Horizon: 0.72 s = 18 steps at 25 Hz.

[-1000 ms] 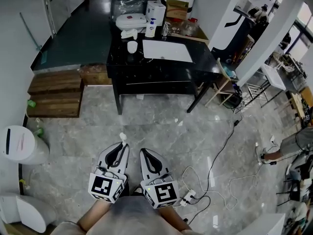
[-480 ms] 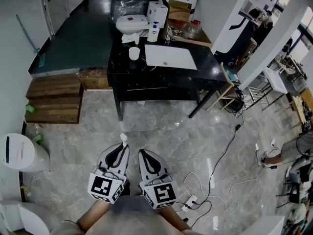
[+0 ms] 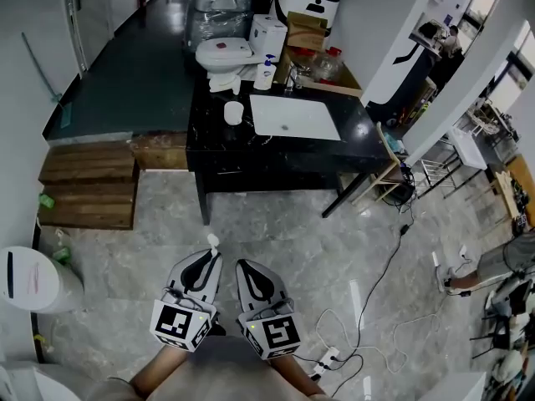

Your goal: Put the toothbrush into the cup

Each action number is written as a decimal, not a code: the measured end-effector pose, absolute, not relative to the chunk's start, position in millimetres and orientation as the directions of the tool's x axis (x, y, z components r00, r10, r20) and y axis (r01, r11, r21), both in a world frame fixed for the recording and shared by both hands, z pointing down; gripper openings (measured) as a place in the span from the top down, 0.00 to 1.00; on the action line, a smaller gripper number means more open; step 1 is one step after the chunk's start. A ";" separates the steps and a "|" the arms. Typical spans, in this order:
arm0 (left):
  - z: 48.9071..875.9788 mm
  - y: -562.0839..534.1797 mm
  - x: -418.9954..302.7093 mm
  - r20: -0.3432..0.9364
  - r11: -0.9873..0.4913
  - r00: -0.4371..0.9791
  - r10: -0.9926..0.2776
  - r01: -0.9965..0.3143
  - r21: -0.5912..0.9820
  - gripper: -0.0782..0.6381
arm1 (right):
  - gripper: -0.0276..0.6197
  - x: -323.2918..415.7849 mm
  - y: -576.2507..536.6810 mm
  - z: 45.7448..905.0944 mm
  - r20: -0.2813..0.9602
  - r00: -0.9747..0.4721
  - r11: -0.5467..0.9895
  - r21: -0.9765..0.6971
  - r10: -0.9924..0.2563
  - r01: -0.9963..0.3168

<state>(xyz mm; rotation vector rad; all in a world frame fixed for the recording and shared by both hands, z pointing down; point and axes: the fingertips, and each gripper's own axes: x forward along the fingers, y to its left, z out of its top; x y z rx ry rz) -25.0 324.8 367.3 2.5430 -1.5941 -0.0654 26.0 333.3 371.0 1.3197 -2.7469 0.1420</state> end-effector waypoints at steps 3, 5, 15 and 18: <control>366.5 311.2 -38.7 0.030 -0.444 0.452 -0.891 -0.884 0.146 0.82 | 0.95 9.9 317.4 370.1 0.112 -0.609 0.609 -0.036 -0.785 -0.792; 366.7 303.3 -45.8 0.026 -0.453 0.461 -0.887 -0.879 0.150 0.82 | 0.95 0.4 308.3 372.6 0.112 -0.605 0.605 -0.039 -0.788 -0.795; 365.6 275.6 -74.8 0.014 -0.486 0.494 -0.869 -0.859 0.161 0.82 | 0.95 -30.6 283.1 379.7 0.137 -0.590 0.591 -0.043 -0.795 -0.806; 365.9 268.9 -77.1 0.005 -0.490 0.498 -0.867 -0.854 0.173 0.82 | 0.95 -32.5 275.1 380.3 0.142 -0.584 0.585 -0.040 -0.799 -0.810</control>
